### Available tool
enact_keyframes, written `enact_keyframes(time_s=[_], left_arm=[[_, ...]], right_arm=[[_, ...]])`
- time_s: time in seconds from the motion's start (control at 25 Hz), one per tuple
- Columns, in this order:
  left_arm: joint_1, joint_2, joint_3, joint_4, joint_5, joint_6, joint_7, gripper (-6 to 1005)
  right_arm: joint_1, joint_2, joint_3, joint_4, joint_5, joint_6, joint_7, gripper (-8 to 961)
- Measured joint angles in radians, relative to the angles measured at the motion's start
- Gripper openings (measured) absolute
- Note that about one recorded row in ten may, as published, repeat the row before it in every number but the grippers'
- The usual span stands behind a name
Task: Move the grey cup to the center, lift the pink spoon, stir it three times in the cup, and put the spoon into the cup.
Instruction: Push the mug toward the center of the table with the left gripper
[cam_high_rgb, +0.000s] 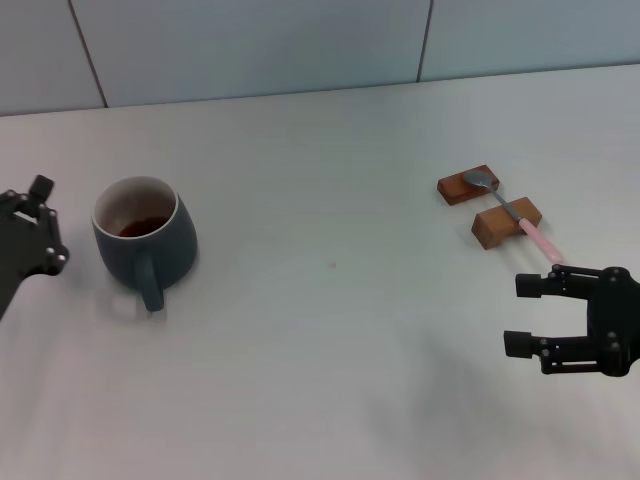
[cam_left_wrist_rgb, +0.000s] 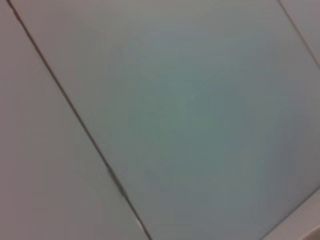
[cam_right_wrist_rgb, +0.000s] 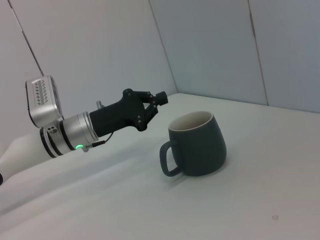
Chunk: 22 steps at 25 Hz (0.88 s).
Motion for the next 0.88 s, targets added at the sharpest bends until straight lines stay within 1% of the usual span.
enact_keyframes(time_s=[0.12,0.24,0.32,0.36,0.4,0.52,0.6,0.64,0.68,0.76,0.8,0.84,0.88], left_arm=[[-0.011,0.000,-0.001,-0.016,0.014,0.000,-0.003,-2],[-0.028,0.000,-0.015,-0.043,0.019,0.000,-0.004,-1],[-0.046,0.000,-0.049,-0.075,0.034,-0.007,0.000,0],[-0.046,0.000,-0.049,-0.075,0.034,-0.007,0.000,0],[-0.057,0.000,-0.125,-0.098,0.099,-0.033,0.008,1],[-0.062,0.000,-0.270,-0.107,0.222,-0.081,0.011,2],[-0.062,0.000,-0.270,-0.107,0.222,-0.081,0.011,3],[-0.064,0.000,-0.349,-0.112,0.304,-0.104,0.011,3],[-0.070,0.000,-0.400,-0.123,0.364,-0.119,0.012,4],[-0.083,0.000,-0.463,-0.152,0.432,-0.136,0.025,5],[-0.086,0.000,-0.480,-0.162,0.446,-0.140,0.034,5],[-0.094,0.000,-0.530,-0.193,0.479,-0.148,0.073,5],[-0.094,0.000,-0.530,-0.193,0.479,-0.148,0.073,6]], right_arm=[[-0.001,0.000,0.000,0.000,0.000,0.000,0.000,832],[-0.001,0.000,0.000,0.000,0.000,0.000,0.000,832],[-0.001,0.000,0.000,0.000,0.000,0.000,0.000,833],[-0.001,0.000,0.000,0.000,0.000,-0.001,0.001,833],[-0.001,0.000,0.000,0.000,-0.001,-0.001,0.002,833],[-0.001,0.000,0.000,0.000,-0.001,-0.002,0.003,832],[-0.001,0.000,0.000,0.000,-0.001,-0.003,0.003,832],[-0.001,0.000,0.000,0.000,-0.001,-0.003,0.003,832],[-0.001,0.000,0.000,0.000,-0.001,-0.003,0.003,832],[-0.001,0.000,0.000,0.000,-0.001,-0.004,0.004,832],[-0.001,0.000,0.000,0.000,-0.001,-0.004,0.004,832],[-0.002,0.000,0.000,0.000,-0.003,-0.005,0.005,832],[-0.002,0.000,0.000,0.000,-0.003,-0.005,0.005,832]])
